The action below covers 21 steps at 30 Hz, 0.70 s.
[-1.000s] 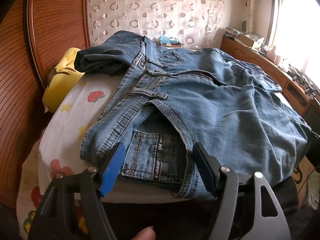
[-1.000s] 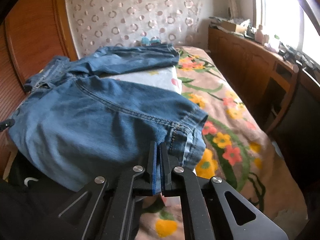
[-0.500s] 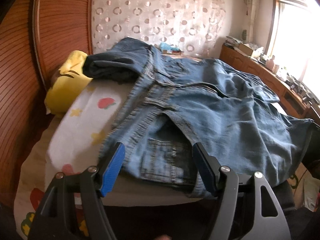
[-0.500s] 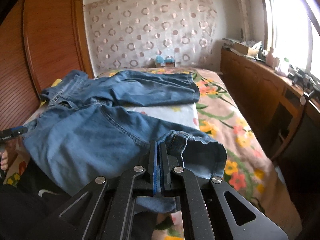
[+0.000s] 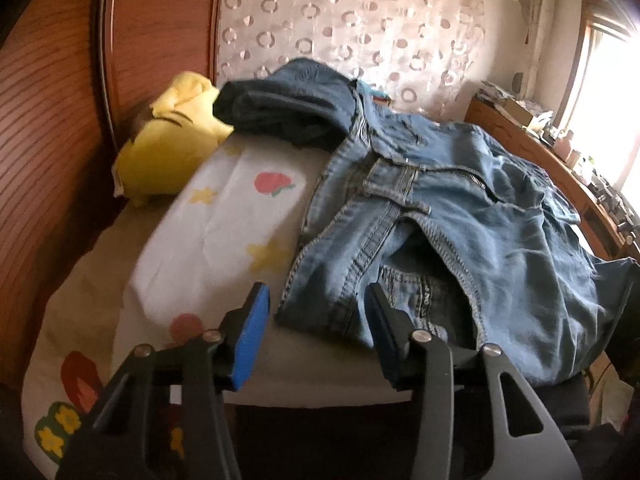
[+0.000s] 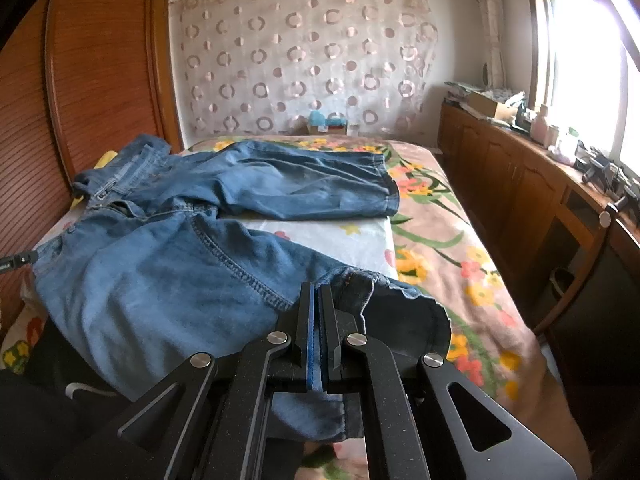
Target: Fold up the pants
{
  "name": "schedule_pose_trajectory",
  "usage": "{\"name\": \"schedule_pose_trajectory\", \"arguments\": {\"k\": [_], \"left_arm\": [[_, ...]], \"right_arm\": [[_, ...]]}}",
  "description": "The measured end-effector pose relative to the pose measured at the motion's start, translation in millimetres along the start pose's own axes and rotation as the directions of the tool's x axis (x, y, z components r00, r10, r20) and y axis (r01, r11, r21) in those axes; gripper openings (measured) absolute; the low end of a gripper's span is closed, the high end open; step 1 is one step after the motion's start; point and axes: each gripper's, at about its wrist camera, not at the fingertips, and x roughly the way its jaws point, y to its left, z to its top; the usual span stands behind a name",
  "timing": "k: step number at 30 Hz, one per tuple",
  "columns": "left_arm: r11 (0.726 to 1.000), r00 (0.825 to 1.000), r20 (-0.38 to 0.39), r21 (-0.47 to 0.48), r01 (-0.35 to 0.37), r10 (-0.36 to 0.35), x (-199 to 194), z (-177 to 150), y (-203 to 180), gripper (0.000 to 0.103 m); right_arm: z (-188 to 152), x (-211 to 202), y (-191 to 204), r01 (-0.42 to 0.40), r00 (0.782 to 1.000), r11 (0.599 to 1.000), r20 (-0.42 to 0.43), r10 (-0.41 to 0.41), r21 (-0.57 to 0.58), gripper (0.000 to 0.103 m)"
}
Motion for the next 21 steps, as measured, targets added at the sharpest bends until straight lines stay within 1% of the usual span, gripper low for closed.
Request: {"name": "schedule_pose_trajectory", "arguments": {"k": [2,5,6,8,10,11,13,15,19,21], "left_arm": [[1.000,1.000,-0.021,-0.002,0.001,-0.001,7,-2,-1,0.047],[1.000,1.000,-0.014,0.007,-0.003,0.003,7,-2,-3,0.047],[1.000,1.000,-0.012,0.008,0.000,0.000,7,-1,-2,0.044],[1.000,1.000,-0.008,0.022,0.008,-0.008,8,-1,-2,0.027],[0.999,1.000,-0.002,0.046,0.023,-0.023,4,3,-6,0.019],[0.998,1.000,0.009,0.059,0.024,-0.025,1,6,-8,0.016],[0.996,0.999,0.045,0.083,0.024,-0.028,-11,14,-14,0.015],[0.995,0.996,0.079,0.096,0.038,-0.046,-23,26,-18,0.014],[0.989,0.983,0.162,0.134,0.063,-0.084,-47,60,-30,0.013],[0.985,0.976,0.194,0.159,0.066,-0.097,-52,79,-38,0.013]], "right_arm": [[0,-1,0,0.003,1.000,1.000,0.000,-0.003,-0.002,0.000],[0,-1,0,0.002,1.000,1.000,-0.001,-0.002,0.000,0.000],[1,1,-1,0.002,1.000,1.000,-0.003,-0.002,0.001,0.000],[2,1,-1,0.004,1.000,1.000,-0.005,-0.004,0.000,0.000],[5,2,-1,0.008,1.000,1.000,-0.004,-0.008,-0.005,0.000],[5,2,-1,0.009,1.000,1.000,-0.001,-0.009,-0.008,0.000],[12,0,-2,0.012,1.000,1.000,0.010,-0.012,-0.019,0.000],[21,-2,-2,0.020,1.000,0.999,0.023,-0.019,-0.031,0.000],[49,-8,3,0.031,0.998,0.996,0.056,-0.026,-0.082,0.000],[66,-8,9,0.040,0.997,0.992,0.073,-0.031,-0.123,0.000]]}}
